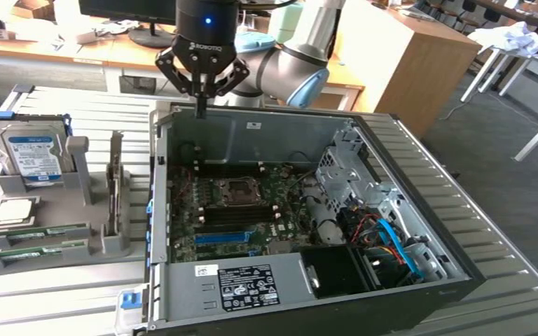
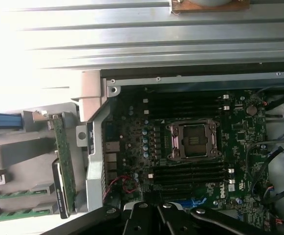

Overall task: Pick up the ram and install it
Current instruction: 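Reach for the ram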

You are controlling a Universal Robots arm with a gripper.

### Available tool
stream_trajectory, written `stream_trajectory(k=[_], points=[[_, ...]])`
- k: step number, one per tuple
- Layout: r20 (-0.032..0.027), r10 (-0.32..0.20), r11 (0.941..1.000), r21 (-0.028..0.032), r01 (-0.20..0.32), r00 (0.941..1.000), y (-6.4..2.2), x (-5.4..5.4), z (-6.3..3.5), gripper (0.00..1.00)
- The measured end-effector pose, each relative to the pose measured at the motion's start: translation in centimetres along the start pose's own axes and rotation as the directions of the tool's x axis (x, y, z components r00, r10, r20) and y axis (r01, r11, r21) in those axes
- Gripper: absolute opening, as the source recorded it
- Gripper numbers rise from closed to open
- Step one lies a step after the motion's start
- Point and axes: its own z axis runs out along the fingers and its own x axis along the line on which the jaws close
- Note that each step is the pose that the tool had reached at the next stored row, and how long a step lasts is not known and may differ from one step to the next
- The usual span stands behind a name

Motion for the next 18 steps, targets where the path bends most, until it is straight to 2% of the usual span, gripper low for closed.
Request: stream_trajectory(k=[12, 18], points=[[0.0000, 0.000, 1.0000, 0.0000, 0.000, 1.0000, -0.09, 1.1, -0.03, 0.10], [0.0001, 0.000, 1.0000, 0.0000, 0.000, 1.0000, -0.16, 2.2, -0.06, 0.10]])
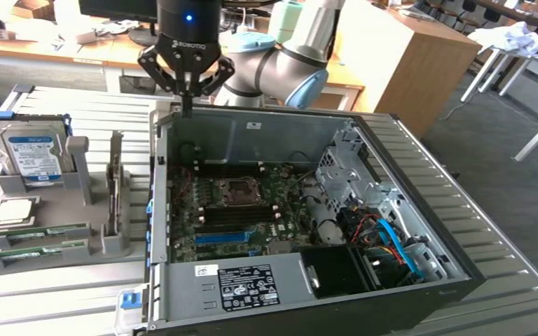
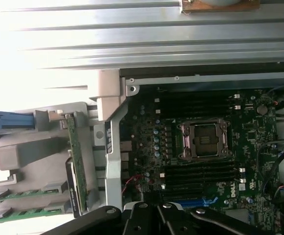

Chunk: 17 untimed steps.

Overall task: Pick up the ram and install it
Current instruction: 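Reach for the ram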

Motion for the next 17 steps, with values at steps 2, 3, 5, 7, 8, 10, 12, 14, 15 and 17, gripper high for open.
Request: stream_trajectory(k=[2, 3, 5, 7, 8, 10, 12, 14, 15, 17], points=[[0.0001, 0.000, 1.0000, 0.0000, 0.000, 1.0000, -0.03, 0.4, -0.01, 0.10], [0.0001, 0.000, 1.0000, 0.0000, 0.000, 1.0000, -0.05, 0.6, -0.02, 0.10], [0.0002, 0.000, 1.0000, 0.0000, 0.000, 1.0000, -0.08, 1.0, -0.03, 0.10], [0.0003, 0.000, 1.0000, 0.0000, 0.000, 1.0000, -0.10, 1.4, -0.04, 0.10], [0.0003, 0.000, 1.0000, 0.0001, 0.000, 1.0000, -0.12, 1.6, -0.05, 0.10], [0.0003, 0.000, 1.0000, 0.0000, 0.000, 1.0000, -0.15, 1.9, -0.05, 0.10], [0.0004, 0.000, 1.0000, 0.0000, 0.000, 1.0000, -0.17, 2.3, -0.06, 0.10], [0.0004, 0.000, 1.0000, 0.0001, 0.000, 1.0000, -0.20, 2.6, -0.08, 0.10], [0.0004, 0.000, 1.0000, 0.0000, 0.000, 1.0000, -0.21, 2.8, -0.08, 0.10], [0.0004, 0.000, 1.0000, 0.0000, 0.000, 1.0000, -0.23, 3.1, -0.09, 0.10]])
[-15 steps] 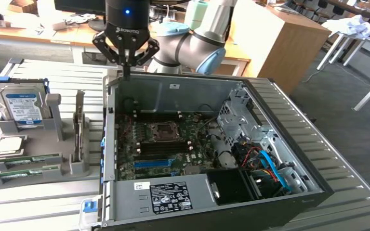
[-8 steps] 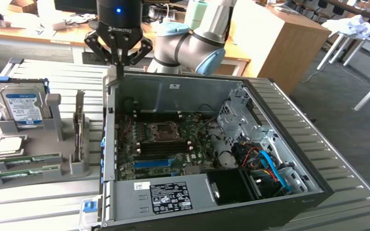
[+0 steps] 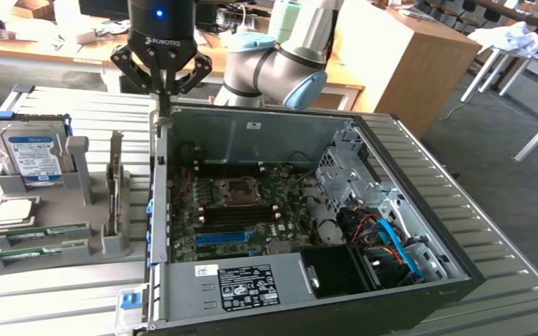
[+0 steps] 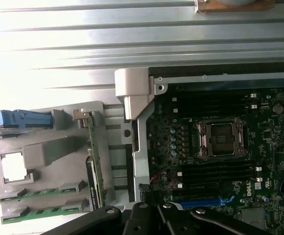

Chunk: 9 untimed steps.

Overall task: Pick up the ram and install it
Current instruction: 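Reach for the ram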

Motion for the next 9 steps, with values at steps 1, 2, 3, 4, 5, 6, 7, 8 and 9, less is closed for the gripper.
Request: stream_trajectory(k=[1, 2, 3, 4, 5, 6, 7, 8, 9], points=[[0.0000, 0.000, 1.0000, 0.0000, 0.000, 1.0000, -0.01, 0.2, -0.01, 0.10], [0.0000, 0.000, 1.0000, 0.0000, 0.000, 1.0000, -0.02, 0.3, -0.01, 0.10], [0.0000, 0.000, 1.0000, 0.0000, 0.000, 1.0000, -0.04, 0.5, -0.02, 0.10], [0.0000, 0.000, 1.0000, 0.0000, 0.000, 1.0000, -0.05, 0.7, -0.02, 0.10], [0.0001, 0.000, 1.0000, 0.0000, 0.000, 1.0000, -0.06, 0.8, -0.02, 0.10], [0.0001, 0.000, 1.0000, 0.0000, 0.000, 1.0000, -0.08, 1.0, -0.03, 0.10], [0.0000, 0.000, 1.0000, 0.0000, 0.000, 1.0000, -0.09, 1.2, -0.03, 0.10], [0.0000, 0.000, 1.0000, 0.0000, 0.000, 1.0000, -0.10, 1.3, -0.04, 0.10], [0.0000, 0.000, 1.0000, -0.0001, 0.000, 1.0000, -0.11, 1.5, -0.04, 0.10]])
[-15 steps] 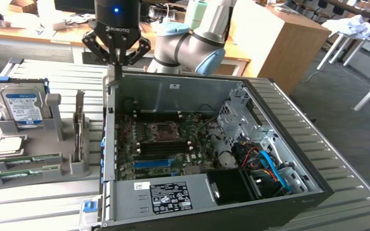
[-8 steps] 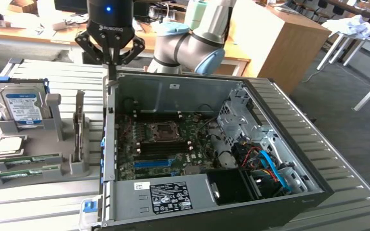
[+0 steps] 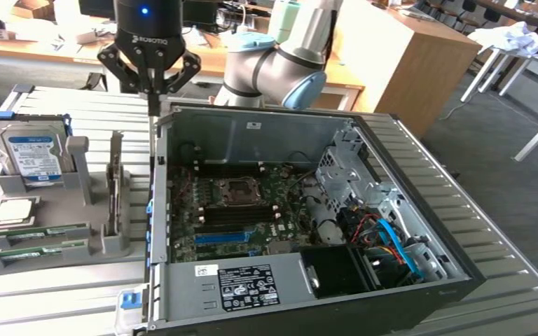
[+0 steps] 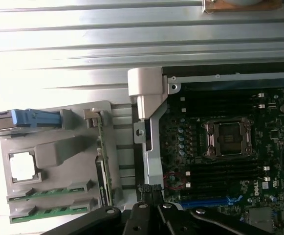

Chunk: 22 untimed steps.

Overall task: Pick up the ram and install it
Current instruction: 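Reach for the ram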

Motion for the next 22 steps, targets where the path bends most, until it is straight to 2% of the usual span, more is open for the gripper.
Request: stream_trajectory(k=[22], points=[[0.0001, 0.000, 1.0000, 0.0001, 0.000, 1.0000, -0.27, 3.7, -0.10, 0.10]])
